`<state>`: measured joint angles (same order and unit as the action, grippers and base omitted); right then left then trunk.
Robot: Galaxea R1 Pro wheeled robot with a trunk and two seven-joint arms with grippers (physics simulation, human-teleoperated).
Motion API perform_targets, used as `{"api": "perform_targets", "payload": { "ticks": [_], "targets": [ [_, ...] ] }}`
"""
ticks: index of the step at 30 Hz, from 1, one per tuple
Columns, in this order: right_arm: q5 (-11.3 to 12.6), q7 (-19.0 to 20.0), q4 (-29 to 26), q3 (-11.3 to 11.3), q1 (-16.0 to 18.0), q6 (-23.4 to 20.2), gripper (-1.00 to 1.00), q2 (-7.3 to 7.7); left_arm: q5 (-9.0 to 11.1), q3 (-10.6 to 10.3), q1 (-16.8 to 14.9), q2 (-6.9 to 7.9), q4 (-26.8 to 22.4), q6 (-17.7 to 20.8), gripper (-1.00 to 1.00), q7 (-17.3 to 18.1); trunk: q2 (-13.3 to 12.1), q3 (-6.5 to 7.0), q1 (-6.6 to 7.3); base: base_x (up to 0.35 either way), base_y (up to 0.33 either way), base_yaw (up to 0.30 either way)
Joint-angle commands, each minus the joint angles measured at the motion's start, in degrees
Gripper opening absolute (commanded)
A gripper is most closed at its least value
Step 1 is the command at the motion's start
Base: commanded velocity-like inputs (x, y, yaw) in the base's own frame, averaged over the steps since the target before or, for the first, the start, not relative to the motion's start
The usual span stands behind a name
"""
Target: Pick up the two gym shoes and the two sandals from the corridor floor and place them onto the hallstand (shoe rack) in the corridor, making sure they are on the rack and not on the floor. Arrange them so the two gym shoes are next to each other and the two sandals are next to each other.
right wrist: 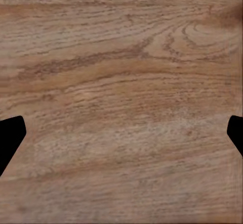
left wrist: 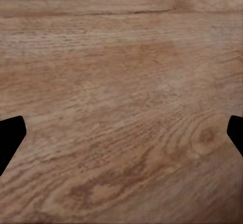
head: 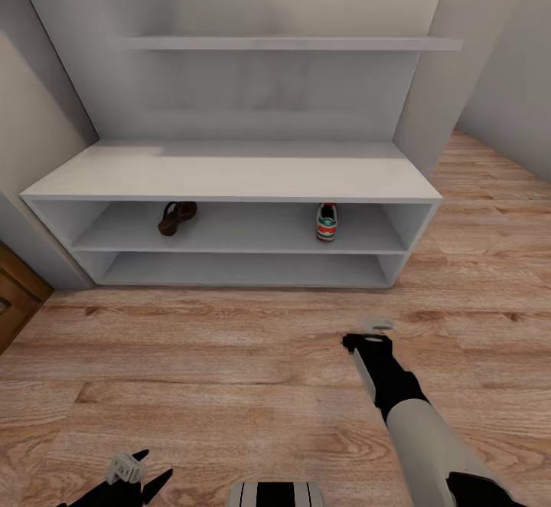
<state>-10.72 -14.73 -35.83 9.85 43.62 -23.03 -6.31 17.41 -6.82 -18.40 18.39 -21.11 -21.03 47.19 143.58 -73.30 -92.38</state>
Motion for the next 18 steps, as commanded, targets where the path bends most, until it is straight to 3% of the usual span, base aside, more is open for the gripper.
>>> {"api": "perform_targets", "payload": {
  "ticks": [1, 6, 7, 8, 11, 18],
  "targets": [
    [-0.57, 0.17, -0.06, 0.25, -0.80, 0.99, 1.00, 0.49, 0.49, -0.48, -0.05, 0.03, 0.07, -0.30, 1.00, -0.69, 0.02, -0.04, 0.01, -0.003, 0.000, 0.000],
    [-0.55, 1.37, 0.50, 0.25, -4.93, 7.94, 1.00, 3.38, 0.57, -0.48, -0.03, -0.26, 0.12, -0.32, 1.00, -4.08, 0.02, -0.04, 0.01, -0.002, 0.000, 0.000],
    [-0.56, 2.82, 1.03, 0.25, -6.67, 10.50, 1.00, 4.43, 0.62, -0.47, -0.03, -0.41, 0.15, -0.34, 1.00, -5.24, 0.02, -0.04, 0.01, 0.000, 0.000, 0.000],
    [-0.60, 8.78, 3.21, 0.25, -11.00, 17.22, 1.00, 7.48, 0.63, -0.47, -0.03, -1.12, 0.18, -0.40, 1.00, -8.14, 0.02, -0.04, 0.01, 0.000, 0.000, 0.000],
    [-0.61, 13.15, 6.01, 0.25, -13.73, 22.68, 1.00, 9.67, 0.65, -0.47, -0.03, -1.80, 0.19, -0.41, 1.00, -10.46, 0.02, -0.04, 0.01, 0.000, 0.000, 0.000],
    [-0.62, 17.29, 14.16, 0.25, -16.54, 32.87, 1.00, 12.01, 0.73, -0.47, -0.04, -2.83, 0.77, -0.48, 1.00, -13.62, 0.02, -0.04, 0.01, 0.000, 0.000, 0.000]
  ]
}}
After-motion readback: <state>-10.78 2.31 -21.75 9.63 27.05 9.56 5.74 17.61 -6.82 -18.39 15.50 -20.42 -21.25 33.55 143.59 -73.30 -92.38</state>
